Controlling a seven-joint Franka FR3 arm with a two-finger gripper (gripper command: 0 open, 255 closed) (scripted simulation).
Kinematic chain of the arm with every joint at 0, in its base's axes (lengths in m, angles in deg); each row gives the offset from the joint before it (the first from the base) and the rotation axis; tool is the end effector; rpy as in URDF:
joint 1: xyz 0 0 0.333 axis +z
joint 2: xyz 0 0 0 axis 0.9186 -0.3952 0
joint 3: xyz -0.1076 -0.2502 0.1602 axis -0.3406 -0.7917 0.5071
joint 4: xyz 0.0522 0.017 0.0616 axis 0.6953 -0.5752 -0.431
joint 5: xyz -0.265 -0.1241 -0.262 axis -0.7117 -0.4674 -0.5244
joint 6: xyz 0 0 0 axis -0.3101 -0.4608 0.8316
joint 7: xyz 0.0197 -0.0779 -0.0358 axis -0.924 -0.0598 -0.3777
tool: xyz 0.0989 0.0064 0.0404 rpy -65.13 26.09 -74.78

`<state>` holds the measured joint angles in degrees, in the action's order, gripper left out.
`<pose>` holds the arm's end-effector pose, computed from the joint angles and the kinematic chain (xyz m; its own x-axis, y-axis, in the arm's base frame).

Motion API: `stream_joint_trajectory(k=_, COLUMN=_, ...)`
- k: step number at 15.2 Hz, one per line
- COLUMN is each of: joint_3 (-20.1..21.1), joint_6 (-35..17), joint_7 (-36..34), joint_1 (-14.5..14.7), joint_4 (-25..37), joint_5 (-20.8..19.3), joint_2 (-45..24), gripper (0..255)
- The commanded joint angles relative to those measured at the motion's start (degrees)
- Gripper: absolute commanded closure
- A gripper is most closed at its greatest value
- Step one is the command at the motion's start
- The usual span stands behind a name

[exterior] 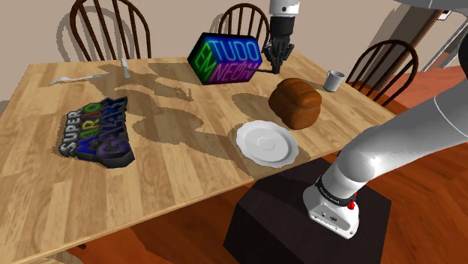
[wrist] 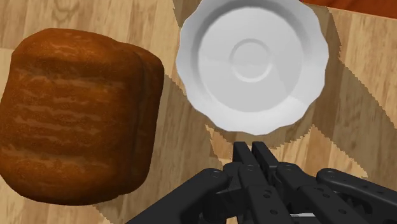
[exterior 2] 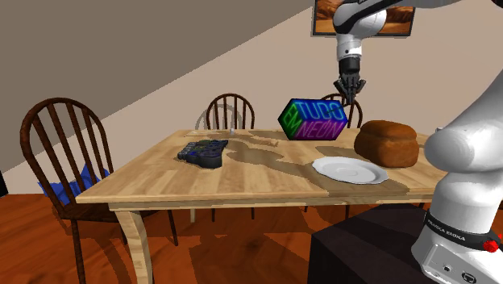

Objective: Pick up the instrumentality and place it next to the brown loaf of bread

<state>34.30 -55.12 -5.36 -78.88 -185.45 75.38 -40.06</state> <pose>0.4221 -0.0472 0.5738 0.9357 -0.2658 -0.2318 -0.2739 -0.9617 -0.0029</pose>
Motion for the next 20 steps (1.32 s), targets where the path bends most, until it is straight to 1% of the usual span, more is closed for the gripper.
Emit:
stream_joint_trajectory(k=1, joint_3=-1.7, joint_6=0.1, joint_7=2.7, joint_1=-1.1, joint_4=1.0, joint_5=-1.2, joint_2=-1.0, gripper=255)
stream_joint_trajectory(k=6, joint_3=-6.1, joint_6=0.1, joint_7=9.5, joint_1=-3.8, joint_4=3.6, joint_5=-4.1, joint_2=-3.7, gripper=255)
stream_joint_trajectory(k=11, joint_3=-10.3, joint_6=0.0, joint_7=16.2, joint_1=-6.5, joint_4=7.7, joint_5=-6.4, joint_2=-7.7, gripper=255)
stream_joint_trajectory(k=16, joint_3=-14.2, joint_6=0.1, joint_7=23.0, joint_1=-9.2, joint_4=13.5, joint_5=-7.9, joint_2=-13.1, gripper=255)
stream_joint_trajectory(k=20, joint_3=-17.0, joint_6=0.5, joint_7=28.4, joint_1=-11.6, joint_4=19.6, joint_5=-8.2, joint_2=-18.5, gripper=255)
